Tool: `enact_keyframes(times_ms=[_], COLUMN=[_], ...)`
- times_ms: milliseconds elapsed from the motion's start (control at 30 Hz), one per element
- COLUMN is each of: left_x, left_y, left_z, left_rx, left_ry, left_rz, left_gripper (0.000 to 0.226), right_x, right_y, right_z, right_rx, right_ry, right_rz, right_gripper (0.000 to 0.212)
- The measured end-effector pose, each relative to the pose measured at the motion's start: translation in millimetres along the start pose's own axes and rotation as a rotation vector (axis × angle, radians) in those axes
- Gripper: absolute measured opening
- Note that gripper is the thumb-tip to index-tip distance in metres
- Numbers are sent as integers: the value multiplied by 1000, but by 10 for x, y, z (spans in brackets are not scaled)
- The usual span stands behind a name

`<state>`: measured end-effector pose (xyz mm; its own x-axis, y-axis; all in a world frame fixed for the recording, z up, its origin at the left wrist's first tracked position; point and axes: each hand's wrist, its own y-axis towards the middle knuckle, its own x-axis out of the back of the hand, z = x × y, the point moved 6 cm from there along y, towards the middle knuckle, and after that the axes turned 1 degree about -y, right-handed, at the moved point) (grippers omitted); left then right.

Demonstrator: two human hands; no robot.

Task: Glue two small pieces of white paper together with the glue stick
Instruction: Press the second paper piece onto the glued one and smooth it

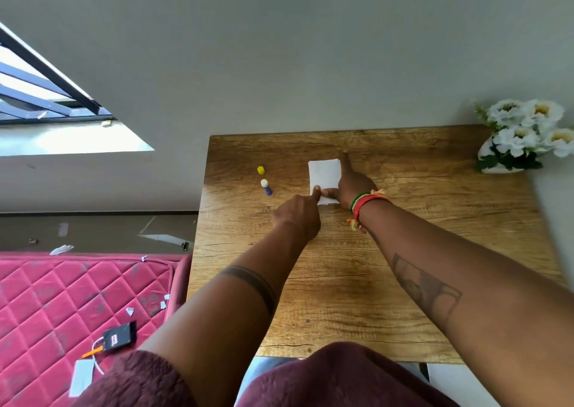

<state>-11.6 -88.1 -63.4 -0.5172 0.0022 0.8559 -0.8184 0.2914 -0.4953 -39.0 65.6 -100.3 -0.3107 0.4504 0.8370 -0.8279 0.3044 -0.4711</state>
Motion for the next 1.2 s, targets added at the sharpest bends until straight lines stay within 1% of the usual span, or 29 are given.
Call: enact_keyframes(times_ms=[100, 167, 233, 300, 367, 467, 567, 633, 700, 733, 800, 833, 933, 967, 1033, 1067, 1100, 1167, 1200], left_x=[-31, -23, -43, -21, -14, -15, 16, 64, 119, 140, 150, 148, 147, 142, 140, 128, 114, 114, 113], left_y=[-16, 3, 7, -4, 17, 7, 5, 35, 72, 72, 67, 67, 67, 67, 71, 75, 78, 73, 80], left_z=[10, -1, 0, -13, -10, -2, -18, -24, -46, -59, -75, -69, -33, -15, -8, -11, -7, -19, -20], left_rx=[8, 6, 15, 15, 2, 2, -6, -12, -20, -25, -32, -33, -39, -35, -29, -25, -17, -12, -16], left_ry=[-11, 0, 4, 6, 14, 22, 34, 26, 19, 20, 37, 51, 44, 34, 7, 2, 2, -3, -11], left_rz=[11, 13, 16, 24, 20, 7, 22, 26, 14, 8, 8, 9, 14, 13, 18, 24, 27, 34, 37], left_gripper=[72, 72, 72, 72, 72, 70, 70, 68, 63, 60, 58, 58, 61, 61, 62, 63, 64, 64, 64], right_x=[46, 44, 41, 82, 107, 81, 78, 105, 122, 127, 122, 102, 43, 49, 123, 145, 144, 45, -5], right_y=[7, -1, 9, 5, 6, -11, -9, 7, 33, 45, 49, 61, 98, 124, 140, 93, 31, -111, -162], right_z=[-73, -116, -106, -134, -186, -138, -154, -194, -239, -248, -209, -154, -45, -67, -147, -180, -174, -126, -112], right_rx=[36, 73, 89, 78, 64, 73, 51, 59, 19, -15, -59, -49, -24, -40, -69, -50, 16, 205, 261], right_ry=[42, 80, 56, 82, 99, 28, 53, 144, 262, 274, 212, 169, 78, 86, 193, 210, 169, 0, -78], right_rz=[25, 21, 37, 54, 35, 39, 50, 72, 74, 57, 1, -17, 25, 43, 47, 29, 4, -17, -28], right_gripper=[119, 117, 115, 115, 114, 111, 112, 101, 85, 83, 86, 87, 90, 92, 93, 89, 82, 68, 62])
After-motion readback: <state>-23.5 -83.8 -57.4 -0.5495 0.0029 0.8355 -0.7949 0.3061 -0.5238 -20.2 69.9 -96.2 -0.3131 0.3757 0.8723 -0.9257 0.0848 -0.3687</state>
